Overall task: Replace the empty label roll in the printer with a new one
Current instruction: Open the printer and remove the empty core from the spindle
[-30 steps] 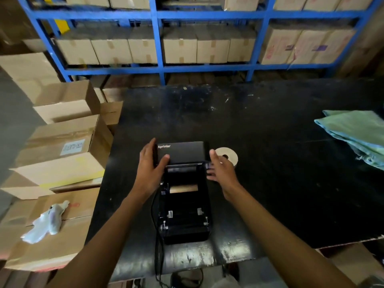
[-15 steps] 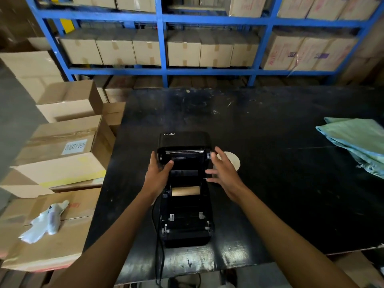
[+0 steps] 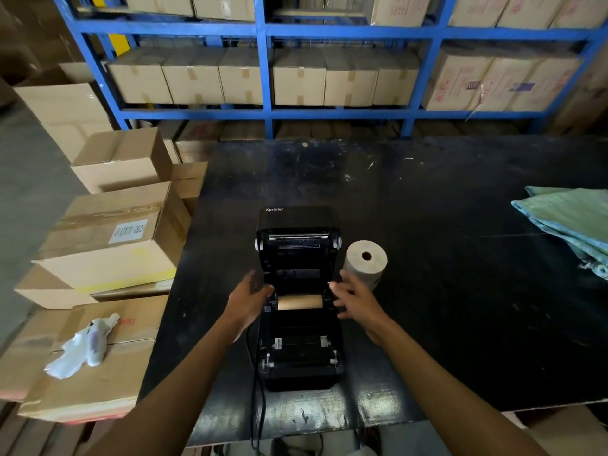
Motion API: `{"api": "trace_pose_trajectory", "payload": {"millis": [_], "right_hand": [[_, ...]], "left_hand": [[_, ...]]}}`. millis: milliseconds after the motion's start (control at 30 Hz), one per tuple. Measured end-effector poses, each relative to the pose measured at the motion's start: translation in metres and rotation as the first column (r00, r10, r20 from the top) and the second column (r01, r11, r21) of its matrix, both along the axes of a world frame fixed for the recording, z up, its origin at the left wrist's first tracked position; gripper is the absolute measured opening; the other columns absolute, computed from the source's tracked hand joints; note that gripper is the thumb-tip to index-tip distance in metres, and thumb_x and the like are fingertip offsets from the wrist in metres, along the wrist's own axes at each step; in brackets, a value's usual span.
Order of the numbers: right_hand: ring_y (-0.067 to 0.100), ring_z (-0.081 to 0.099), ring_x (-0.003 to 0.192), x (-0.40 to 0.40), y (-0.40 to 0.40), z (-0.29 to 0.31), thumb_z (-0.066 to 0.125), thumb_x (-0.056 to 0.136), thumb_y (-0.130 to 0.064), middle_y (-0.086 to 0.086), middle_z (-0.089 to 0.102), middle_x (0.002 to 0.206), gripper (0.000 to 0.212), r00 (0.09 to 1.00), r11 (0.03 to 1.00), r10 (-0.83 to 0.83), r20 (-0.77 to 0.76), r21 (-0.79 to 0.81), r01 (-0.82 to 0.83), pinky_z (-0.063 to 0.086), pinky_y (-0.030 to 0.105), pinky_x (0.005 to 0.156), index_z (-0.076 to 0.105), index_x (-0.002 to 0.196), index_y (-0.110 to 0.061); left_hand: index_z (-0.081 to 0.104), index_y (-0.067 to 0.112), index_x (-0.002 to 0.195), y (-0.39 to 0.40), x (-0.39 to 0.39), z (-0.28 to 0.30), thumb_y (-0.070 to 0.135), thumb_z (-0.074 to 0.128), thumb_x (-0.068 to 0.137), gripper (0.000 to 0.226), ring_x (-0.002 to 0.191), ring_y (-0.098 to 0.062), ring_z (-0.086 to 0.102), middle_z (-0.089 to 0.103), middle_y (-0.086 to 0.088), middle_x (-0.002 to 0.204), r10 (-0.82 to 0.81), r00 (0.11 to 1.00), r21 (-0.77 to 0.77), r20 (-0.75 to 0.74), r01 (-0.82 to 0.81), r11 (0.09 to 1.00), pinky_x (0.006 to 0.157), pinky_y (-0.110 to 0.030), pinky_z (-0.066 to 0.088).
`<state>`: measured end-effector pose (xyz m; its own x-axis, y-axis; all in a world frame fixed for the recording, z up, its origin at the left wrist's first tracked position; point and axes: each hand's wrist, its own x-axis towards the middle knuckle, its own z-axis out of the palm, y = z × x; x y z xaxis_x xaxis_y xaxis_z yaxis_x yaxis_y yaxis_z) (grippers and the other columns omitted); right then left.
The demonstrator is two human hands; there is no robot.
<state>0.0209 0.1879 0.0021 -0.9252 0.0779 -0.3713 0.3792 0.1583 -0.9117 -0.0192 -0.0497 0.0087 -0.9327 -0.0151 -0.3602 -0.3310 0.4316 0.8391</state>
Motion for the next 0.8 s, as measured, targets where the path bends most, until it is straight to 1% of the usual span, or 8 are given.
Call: {"api": "trace_pose_trajectory", "payload": {"millis": [133,200,267,333,467,600,700,800], "right_hand": [[0.023,0.051,0.127,0.012,-0.007,-0.032,0.058,0.099,-0.021,0.013,0.045,0.147,0.061,0.997,0.992,0.043,0.06,0.12,-0.049,0.048,0.032,0.09,0.03,0.152,-0.009],[0.019,0.053,0.12,0.013,-0.011,-0.039,0.06,0.097,-0.017,0.017,0.045,0.143,0.056,0.996,0.976,0.079,0.026,0.201,-0.083,0.049,0.032,0.093,0.037,0.147,-0.002],[0.023,0.052,0.119,0.013,-0.013,-0.043,0.062,0.096,-0.015,0.016,0.043,0.137,0.057,0.996,0.956,0.085,0.018,0.281,-0.086,0.046,0.035,0.103,0.038,0.146,-0.002],[0.026,0.054,0.118,0.011,-0.014,-0.046,0.063,0.095,-0.012,0.013,0.043,0.132,0.057,0.997,0.939,0.078,0.011,0.335,-0.077,0.041,0.03,0.106,0.04,0.146,-0.002],[0.024,0.058,0.112,0.012,-0.018,-0.051,0.067,0.092,-0.011,0.008,0.047,0.122,0.051,0.995,0.905,0.087,-0.058,0.422,-0.055,0.042,0.023,0.1,0.05,0.14,-0.006],[0.018,0.051,0.114,0.014,-0.022,-0.052,0.066,0.092,-0.016,0.005,0.039,0.127,0.053,0.988,0.889,0.136,-0.065,0.448,-0.093,0.039,0.024,0.106,0.05,0.142,-0.013],[0.024,0.053,0.122,0.016,-0.023,-0.049,0.065,0.094,-0.015,0.0,0.038,0.137,0.055,0.989,0.925,0.109,-0.101,0.375,-0.064,0.04,0.019,0.098,0.047,0.145,-0.016],[0.021,0.058,0.114,0.014,-0.024,-0.04,0.069,0.09,-0.015,-0.003,0.051,0.128,0.058,0.983,0.959,0.037,-0.18,0.283,0.016,0.045,0.022,0.092,0.048,0.144,-0.017]], "left_hand": [[0.049,0.009,0.144,-0.002,0.012,-0.02,0.018,0.06,0.096,0.05,0.126,-0.029,0.056,0.059,-0.015,0.138,-0.161,0.986,-0.142,0.044,0.166,0.976,0.101,-0.032,0.042],[0.051,0.007,0.141,0.0,0.014,-0.028,0.013,0.055,0.097,0.045,0.127,-0.032,0.054,0.056,-0.018,0.137,-0.236,0.971,-0.227,0.04,0.238,0.944,0.103,-0.036,0.042],[0.047,0.005,0.145,0.002,0.015,-0.034,0.01,0.052,0.097,0.048,0.129,-0.032,0.05,0.046,-0.019,0.142,-0.268,0.963,-0.294,0.04,0.268,0.918,0.108,-0.035,0.038],[0.044,0.005,0.147,0.005,0.016,-0.039,0.01,0.052,0.097,0.051,0.125,-0.031,0.051,0.04,-0.018,0.141,-0.279,0.96,-0.34,0.023,0.269,0.901,0.109,-0.033,0.038],[0.051,0.012,0.144,0.01,0.023,-0.048,0.017,0.057,0.096,0.048,0.116,-0.03,0.057,0.043,-0.012,0.138,-0.238,0.97,-0.402,-0.054,0.197,0.894,0.1,-0.034,0.045],[0.052,0.011,0.142,0.017,0.035,-0.052,0.019,0.057,0.098,0.045,0.124,-0.036,0.051,0.04,-0.014,0.143,-0.216,0.969,-0.408,-0.121,0.15,0.901,0.108,-0.042,0.042],[0.061,0.004,0.133,0.021,0.037,-0.051,0.009,0.058,0.097,0.037,0.126,-0.034,0.052,0.045,-0.015,0.144,-0.14,0.963,-0.352,-0.228,0.052,0.935,0.107,-0.032,0.04],[0.071,0.003,0.119,0.029,0.035,-0.042,0.003,0.058,0.094,0.028,0.126,-0.028,0.056,0.054,-0.009,0.144,-0.064,0.938,-0.304,-0.341,-0.045,0.952,0.099,-0.023,0.039]]}}
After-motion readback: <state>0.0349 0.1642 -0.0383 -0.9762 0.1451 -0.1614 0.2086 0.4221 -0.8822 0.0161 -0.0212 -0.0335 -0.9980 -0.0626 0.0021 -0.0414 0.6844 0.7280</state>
